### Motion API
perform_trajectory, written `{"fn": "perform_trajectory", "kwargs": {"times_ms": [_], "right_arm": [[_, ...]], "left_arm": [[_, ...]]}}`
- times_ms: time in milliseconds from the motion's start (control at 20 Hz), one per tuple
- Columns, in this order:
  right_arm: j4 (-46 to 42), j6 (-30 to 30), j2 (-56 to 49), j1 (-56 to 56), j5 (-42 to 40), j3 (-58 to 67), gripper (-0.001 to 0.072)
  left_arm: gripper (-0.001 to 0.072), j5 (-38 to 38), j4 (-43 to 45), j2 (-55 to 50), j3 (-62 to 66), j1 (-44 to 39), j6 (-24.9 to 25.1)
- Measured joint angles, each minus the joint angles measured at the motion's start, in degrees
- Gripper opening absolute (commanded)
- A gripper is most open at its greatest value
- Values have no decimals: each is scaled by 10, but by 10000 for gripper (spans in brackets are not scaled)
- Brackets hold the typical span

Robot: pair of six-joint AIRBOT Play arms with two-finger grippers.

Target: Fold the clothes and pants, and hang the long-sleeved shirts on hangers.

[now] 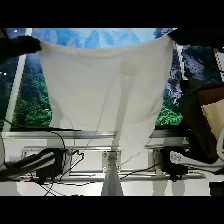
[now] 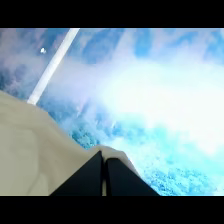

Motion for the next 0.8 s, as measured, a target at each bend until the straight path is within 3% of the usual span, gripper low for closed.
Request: {"fn": "perform_trajectory", "kwargs": {"times_ms": [350,650,700,750,800], "right_arm": [[-93,26,-151,26,-74,-1,10],[-172,40,-172,28,21,-12,10],[-181,42,-174,29,37,-21,69],[-186,46,-175,29,50,-33,382],[-193,51,-175,29,57,-45,665]], "left_arm": [[18,15,7,-116,0,-3,2],[19,-87,73,-142,0,3,2],[45,-112,84,-150,0,3,0],[245,-134,93,-161,0,3,-3],[664,-150,99,-171,0,3,-8]]}}
